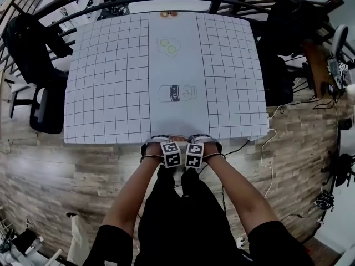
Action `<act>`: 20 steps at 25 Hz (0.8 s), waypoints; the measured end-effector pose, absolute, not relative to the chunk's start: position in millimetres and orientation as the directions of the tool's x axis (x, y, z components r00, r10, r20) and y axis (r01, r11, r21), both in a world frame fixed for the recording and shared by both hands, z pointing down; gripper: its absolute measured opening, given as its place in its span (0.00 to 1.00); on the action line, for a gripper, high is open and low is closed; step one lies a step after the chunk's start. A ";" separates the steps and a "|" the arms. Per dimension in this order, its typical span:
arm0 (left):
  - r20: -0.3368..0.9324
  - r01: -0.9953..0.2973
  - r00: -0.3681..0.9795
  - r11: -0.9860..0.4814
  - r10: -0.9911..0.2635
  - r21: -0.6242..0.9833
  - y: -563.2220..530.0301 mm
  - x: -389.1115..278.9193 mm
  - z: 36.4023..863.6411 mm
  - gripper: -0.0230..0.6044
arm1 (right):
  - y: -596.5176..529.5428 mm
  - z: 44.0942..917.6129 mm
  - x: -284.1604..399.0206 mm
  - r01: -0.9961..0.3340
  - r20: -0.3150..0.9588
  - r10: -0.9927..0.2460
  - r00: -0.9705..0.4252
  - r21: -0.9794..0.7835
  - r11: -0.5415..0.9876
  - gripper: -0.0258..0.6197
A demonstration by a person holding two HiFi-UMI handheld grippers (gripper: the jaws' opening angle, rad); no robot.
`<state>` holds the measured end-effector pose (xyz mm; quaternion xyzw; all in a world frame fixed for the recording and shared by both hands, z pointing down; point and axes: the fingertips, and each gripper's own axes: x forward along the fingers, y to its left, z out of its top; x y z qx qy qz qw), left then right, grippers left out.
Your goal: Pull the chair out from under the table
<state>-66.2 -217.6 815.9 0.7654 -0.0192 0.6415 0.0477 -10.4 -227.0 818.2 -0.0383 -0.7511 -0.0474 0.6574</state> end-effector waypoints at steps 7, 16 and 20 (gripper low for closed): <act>0.985 -0.081 0.172 -0.996 0.010 0.024 -215.3 -66.0 814.9 0.17 | -225.8 817.0 -9.8 0.127 0.991 -0.015 -0.131 0.032 0.991 0.15; 0.986 -0.108 0.168 -0.994 -0.009 0.009 -204.2 -65.6 815.6 0.16 | -213.8 818.3 -9.1 0.126 0.992 -0.014 -0.129 0.031 0.992 0.15; 0.987 -0.106 0.163 -0.994 -0.007 0.010 -212.1 -65.8 814.8 0.16 | -221.7 817.3 -8.7 0.124 0.992 -0.011 -0.125 0.027 0.992 0.15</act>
